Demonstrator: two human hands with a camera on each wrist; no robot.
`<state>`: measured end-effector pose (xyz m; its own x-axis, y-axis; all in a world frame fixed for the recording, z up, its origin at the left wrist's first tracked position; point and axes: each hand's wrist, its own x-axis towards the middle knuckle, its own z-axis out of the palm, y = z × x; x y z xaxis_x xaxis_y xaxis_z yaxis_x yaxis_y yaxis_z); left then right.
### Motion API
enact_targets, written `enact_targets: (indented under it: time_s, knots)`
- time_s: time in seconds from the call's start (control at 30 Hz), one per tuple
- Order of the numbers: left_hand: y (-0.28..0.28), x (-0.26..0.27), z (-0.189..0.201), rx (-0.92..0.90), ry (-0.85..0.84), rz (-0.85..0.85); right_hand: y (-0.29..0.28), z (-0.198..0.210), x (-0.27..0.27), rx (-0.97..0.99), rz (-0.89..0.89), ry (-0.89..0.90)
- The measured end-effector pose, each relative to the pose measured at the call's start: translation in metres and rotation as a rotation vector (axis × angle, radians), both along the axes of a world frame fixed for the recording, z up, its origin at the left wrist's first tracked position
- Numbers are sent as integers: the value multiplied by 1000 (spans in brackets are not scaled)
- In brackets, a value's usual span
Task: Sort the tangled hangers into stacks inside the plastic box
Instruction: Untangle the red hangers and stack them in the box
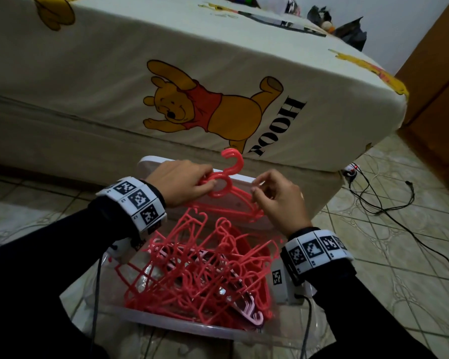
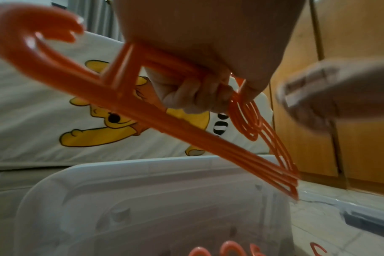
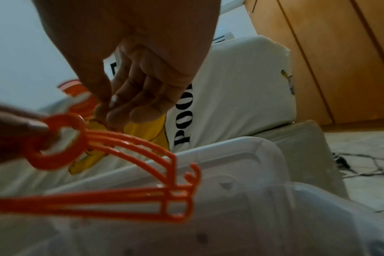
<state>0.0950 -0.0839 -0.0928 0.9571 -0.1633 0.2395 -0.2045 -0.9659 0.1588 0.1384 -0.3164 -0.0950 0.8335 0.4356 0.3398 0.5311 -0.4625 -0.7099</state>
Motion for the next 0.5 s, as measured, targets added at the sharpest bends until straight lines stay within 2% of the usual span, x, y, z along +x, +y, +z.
enact_targets:
  time_s: [0.1, 0.2, 0.33, 0.5]
  knots:
    - [4, 1, 2, 11, -49, 100, -2, -23, 10, -383, 78, 103]
    - [8, 1, 2, -43, -36, 140, 4, -53, 8, -745, 144, 126]
    - [8, 0, 4, -117, -30, 123, 19, -90, -8, -1052, 242, 113]
    - [9, 0, 7, -189, -15, 114, 27, -115, -21, -1235, 323, 86]
